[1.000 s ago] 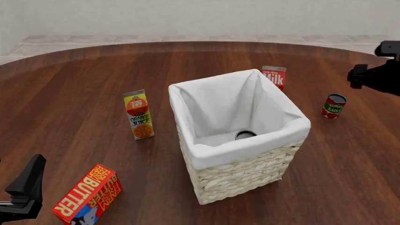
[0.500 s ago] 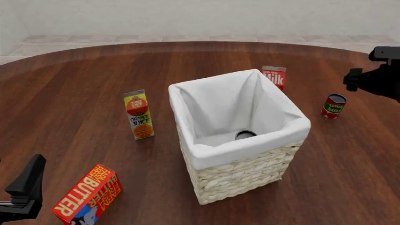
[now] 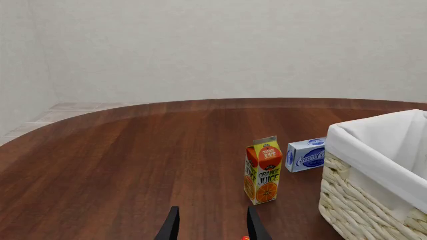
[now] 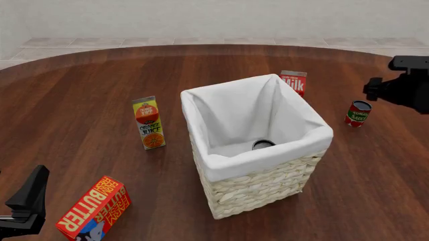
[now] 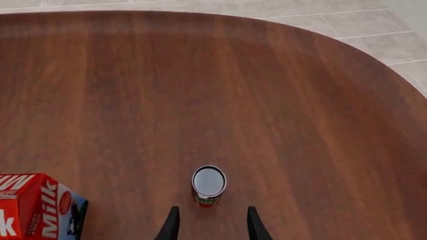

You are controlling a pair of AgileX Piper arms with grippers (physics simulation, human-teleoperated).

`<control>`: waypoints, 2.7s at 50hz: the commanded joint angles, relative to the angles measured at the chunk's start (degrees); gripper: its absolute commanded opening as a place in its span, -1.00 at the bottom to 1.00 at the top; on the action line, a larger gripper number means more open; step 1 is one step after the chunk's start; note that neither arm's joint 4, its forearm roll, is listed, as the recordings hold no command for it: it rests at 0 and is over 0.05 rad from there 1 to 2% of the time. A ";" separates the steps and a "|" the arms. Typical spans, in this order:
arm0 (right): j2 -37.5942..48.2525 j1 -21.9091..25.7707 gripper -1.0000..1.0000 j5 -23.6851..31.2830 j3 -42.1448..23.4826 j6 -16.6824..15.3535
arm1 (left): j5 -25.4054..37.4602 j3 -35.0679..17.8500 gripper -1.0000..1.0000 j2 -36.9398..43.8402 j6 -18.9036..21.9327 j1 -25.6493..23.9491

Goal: Pick up the alphabet soup and the tomato sauce, and put them in the basket.

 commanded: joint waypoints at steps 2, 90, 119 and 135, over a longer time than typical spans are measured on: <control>2.07 -0.01 1.00 -0.94 -0.76 -0.03 | 0.00 0.00 1.00 0.01 0.01 0.00; 17.34 0.37 1.00 -5.41 -7.91 0.91 | 0.00 0.00 1.00 0.00 0.00 0.00; 20.93 0.21 1.00 -5.58 -10.19 1.01 | 0.00 0.00 1.00 0.00 0.00 0.00; 22.58 0.00 1.00 -6.28 -10.37 1.27 | 0.00 0.00 1.00 0.00 0.00 0.00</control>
